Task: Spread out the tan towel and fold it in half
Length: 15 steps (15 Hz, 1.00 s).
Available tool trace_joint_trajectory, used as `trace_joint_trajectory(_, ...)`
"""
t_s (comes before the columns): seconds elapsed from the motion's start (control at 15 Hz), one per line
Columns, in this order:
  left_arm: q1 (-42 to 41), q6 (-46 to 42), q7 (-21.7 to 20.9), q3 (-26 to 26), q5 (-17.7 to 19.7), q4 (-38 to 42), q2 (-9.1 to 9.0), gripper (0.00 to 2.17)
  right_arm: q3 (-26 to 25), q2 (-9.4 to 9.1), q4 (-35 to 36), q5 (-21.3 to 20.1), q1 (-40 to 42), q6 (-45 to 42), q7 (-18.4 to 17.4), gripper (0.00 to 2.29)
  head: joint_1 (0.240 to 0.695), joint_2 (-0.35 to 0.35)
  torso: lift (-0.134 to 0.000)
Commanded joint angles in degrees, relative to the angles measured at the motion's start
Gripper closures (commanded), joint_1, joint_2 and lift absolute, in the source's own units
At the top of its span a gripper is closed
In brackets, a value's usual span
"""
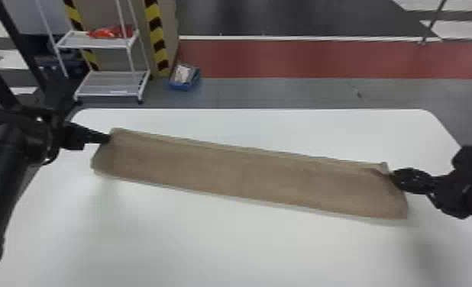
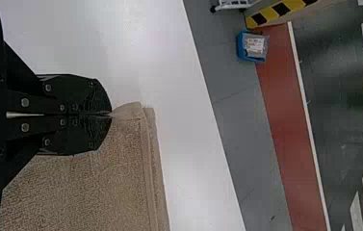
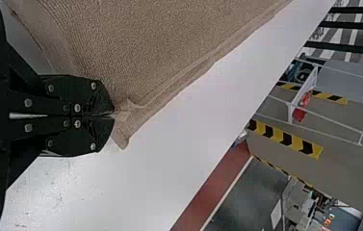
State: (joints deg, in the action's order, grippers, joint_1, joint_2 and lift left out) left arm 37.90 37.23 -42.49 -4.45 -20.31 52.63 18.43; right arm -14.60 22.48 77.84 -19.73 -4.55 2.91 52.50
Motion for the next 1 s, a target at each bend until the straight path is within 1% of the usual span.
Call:
trace_joint_trajectory(0.0, -0.63, -1.41, 0.48, 0.15, 0.01, -0.16, -0.5, 1.47, 0.1, -0.34, 1.08, -0.13, -0.02, 0.39, 0.32, 1.43, 0.695, 0.012, -0.124)
trace_joint_trajectory(0.07, -0.72, -1.76, 0.48, 0.15, 0.01, -0.16, -0.76, 1.48, 0.01, -0.25, 1.17, -0.13, 0.07, 0.39, 0.32, 1.43, 0.695, 0.013, -0.124)
trace_joint_trajectory(0.2, -0.72, -2.11, 1.36, 0.06, 1.06, -0.16, -0.94, 1.82, -0.25, -0.34, 1.17, -0.13, 0.07, 0.57, 0.32, 1.43, 0.695, 0.009, -0.124)
trace_joint_trajectory(0.33, -0.54, -2.29, 1.45, -0.56, 2.3, -0.08, -0.94, 1.83, -0.69, -0.42, 1.17, -0.13, -0.02, 1.27, 0.23, 1.43, 0.695, 0.005, -0.124)
trace_joint_trajectory(0.93, 0.16, -2.29, 2.85, -0.38, 1.86, -0.43, -1.2, 1.83, -2.62, -0.16, 1.88, 0.83, -0.28, 2.5, 0.59, 1.43, 0.695, -0.012, -0.124)
